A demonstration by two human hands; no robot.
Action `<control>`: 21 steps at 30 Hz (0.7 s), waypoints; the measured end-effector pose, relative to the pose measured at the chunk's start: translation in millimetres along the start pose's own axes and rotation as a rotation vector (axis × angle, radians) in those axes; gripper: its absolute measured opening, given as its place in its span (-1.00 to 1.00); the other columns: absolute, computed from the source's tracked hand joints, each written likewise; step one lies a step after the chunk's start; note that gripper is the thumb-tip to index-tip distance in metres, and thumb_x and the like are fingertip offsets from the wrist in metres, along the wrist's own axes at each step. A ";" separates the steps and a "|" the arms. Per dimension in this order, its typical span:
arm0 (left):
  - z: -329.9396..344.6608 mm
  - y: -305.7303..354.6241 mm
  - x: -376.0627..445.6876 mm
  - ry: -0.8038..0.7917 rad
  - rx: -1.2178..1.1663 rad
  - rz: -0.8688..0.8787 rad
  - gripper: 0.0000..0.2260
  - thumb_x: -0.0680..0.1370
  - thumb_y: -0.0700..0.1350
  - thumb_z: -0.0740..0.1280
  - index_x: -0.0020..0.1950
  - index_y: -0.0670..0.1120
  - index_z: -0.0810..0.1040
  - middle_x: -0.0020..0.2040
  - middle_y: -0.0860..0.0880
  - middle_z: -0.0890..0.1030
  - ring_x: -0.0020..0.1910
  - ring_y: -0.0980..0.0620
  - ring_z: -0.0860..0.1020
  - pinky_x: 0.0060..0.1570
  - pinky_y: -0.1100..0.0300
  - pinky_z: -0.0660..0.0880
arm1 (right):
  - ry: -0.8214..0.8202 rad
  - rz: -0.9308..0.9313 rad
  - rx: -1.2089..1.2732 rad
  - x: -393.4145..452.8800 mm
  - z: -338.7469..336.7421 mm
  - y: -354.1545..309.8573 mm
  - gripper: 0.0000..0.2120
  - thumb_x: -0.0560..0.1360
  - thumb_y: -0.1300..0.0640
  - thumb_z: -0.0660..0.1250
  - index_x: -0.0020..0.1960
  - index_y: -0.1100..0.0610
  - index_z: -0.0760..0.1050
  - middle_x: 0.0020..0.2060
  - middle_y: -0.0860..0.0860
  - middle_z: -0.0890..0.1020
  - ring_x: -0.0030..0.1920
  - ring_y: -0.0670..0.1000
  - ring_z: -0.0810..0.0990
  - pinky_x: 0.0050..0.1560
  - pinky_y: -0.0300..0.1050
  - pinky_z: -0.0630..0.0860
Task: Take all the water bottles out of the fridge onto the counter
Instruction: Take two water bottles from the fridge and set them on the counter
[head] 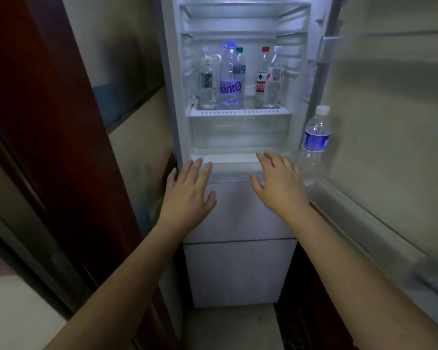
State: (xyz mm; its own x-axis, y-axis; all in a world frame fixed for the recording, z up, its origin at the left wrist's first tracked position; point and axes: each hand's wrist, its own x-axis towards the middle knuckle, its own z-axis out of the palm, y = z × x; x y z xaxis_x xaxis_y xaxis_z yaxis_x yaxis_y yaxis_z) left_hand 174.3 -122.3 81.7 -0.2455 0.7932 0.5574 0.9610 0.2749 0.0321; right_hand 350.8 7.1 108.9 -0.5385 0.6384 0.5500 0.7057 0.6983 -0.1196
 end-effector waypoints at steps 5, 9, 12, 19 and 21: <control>10.0 -13.2 38.3 0.014 0.002 0.010 -0.40 0.55 0.12 0.22 0.55 -0.05 0.18 0.53 -0.10 0.27 0.52 -0.09 0.19 0.46 -0.16 0.17 | 0.025 0.037 0.017 44.5 14.0 -4.1 -0.49 0.57 -0.04 0.26 0.46 0.13 0.35 0.38 0.10 0.44 0.39 0.14 0.35 0.33 0.06 0.24; 22.7 -14.5 77.1 0.048 0.006 0.022 -0.40 0.55 0.10 0.24 0.54 -0.07 0.22 0.51 -0.12 0.31 0.49 -0.11 0.26 0.43 -0.14 0.21 | 0.070 0.055 0.007 82.7 23.4 -0.1 -0.48 0.55 -0.08 0.26 0.46 0.06 0.34 0.39 0.08 0.43 0.40 0.11 0.33 0.29 0.05 0.28; 32.0 -15.0 111.8 0.070 0.028 0.027 -0.41 0.55 0.09 0.24 0.54 -0.08 0.22 0.50 -0.12 0.32 0.48 -0.11 0.27 0.40 -0.17 0.25 | 0.094 0.054 -0.001 112.2 31.7 5.5 -0.48 0.55 -0.10 0.25 0.46 0.06 0.34 0.38 0.09 0.45 0.38 0.12 0.34 0.29 0.06 0.29; 55.5 -14.6 191.9 0.058 0.090 -0.006 -0.40 0.56 0.10 0.22 0.55 -0.08 0.18 0.53 -0.13 0.27 0.52 -0.11 0.20 0.42 -0.14 0.23 | 0.109 0.092 0.095 183.3 58.7 25.2 -0.44 0.55 -0.09 0.25 0.50 0.05 0.27 0.42 0.08 0.39 0.42 0.11 0.30 0.34 0.08 0.27; 59.3 -16.4 213.0 0.068 0.112 -0.004 -0.39 0.55 0.10 0.23 0.55 -0.07 0.20 0.52 -0.13 0.29 0.51 -0.11 0.22 0.41 -0.12 0.25 | 0.111 0.101 0.172 202.4 64.3 25.8 -0.41 0.54 -0.08 0.27 0.52 0.03 0.21 0.43 0.08 0.36 0.42 0.11 0.29 0.37 0.09 0.26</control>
State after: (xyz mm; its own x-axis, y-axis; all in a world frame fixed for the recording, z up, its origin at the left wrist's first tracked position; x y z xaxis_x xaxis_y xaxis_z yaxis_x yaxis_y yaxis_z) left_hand 98.7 74.3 150.7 -0.2361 0.7542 0.6128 0.9388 0.3398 -0.0565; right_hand 230.5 175.2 164.0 -0.4086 0.6750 0.6144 0.6594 0.6837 -0.3127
